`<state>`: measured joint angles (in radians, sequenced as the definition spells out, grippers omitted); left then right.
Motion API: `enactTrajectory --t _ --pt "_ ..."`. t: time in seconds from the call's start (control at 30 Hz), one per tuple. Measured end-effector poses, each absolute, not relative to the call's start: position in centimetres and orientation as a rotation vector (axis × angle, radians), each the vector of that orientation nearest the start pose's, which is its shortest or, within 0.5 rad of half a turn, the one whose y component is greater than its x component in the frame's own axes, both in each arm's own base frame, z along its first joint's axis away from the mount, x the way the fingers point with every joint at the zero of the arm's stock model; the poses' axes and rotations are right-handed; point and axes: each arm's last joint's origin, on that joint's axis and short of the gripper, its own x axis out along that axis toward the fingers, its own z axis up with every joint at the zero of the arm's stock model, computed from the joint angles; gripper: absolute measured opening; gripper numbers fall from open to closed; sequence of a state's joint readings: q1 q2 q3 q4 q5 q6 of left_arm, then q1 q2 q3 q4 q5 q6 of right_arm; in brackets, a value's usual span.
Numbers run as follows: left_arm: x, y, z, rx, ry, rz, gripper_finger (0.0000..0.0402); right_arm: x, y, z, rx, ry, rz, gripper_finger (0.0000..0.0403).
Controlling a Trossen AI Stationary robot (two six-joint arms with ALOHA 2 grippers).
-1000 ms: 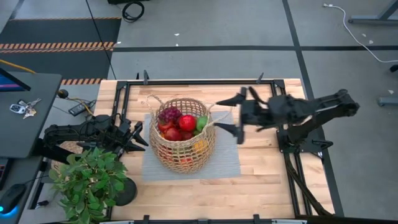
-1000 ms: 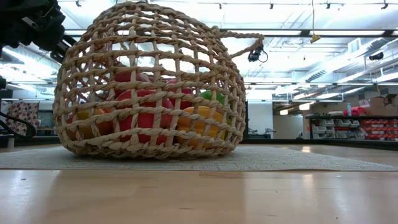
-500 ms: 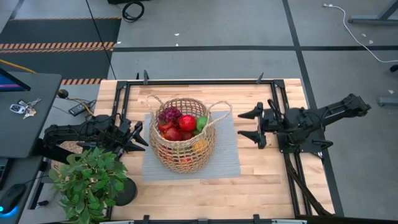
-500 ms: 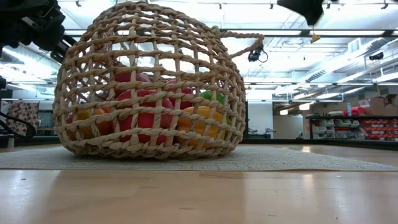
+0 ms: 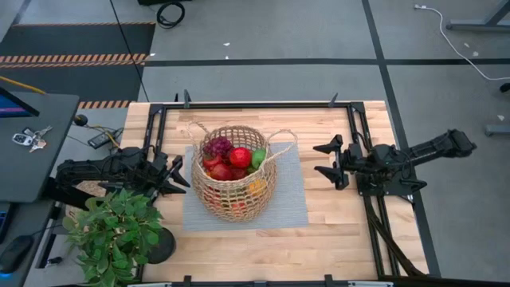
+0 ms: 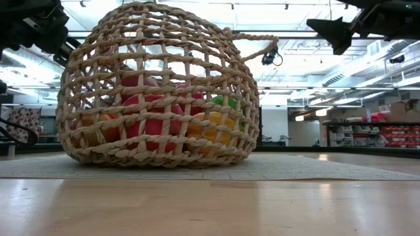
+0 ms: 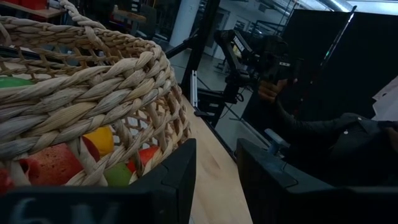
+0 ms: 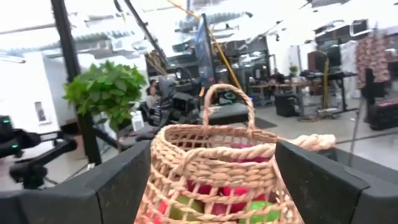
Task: Build produce basket
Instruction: Return to Home Position
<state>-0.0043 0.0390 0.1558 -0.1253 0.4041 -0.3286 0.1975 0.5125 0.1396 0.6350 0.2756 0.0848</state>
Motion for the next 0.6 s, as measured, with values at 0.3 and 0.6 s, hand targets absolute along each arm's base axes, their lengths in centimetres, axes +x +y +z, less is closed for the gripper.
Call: enactTrajectory --t 0.3,0.6 --pt "8.68 -1.18 20.12 -0.326 0.075 -0.403 0.0121 13.48 1.96 22.04 0.137 -0.225 -0.001 0.0348" --pt "8.69 -1.18 20.11 -0.325 0.075 -0.403 0.0121 13.30 2.20 21.69 0.075 -0.181 0.105 0.0348"
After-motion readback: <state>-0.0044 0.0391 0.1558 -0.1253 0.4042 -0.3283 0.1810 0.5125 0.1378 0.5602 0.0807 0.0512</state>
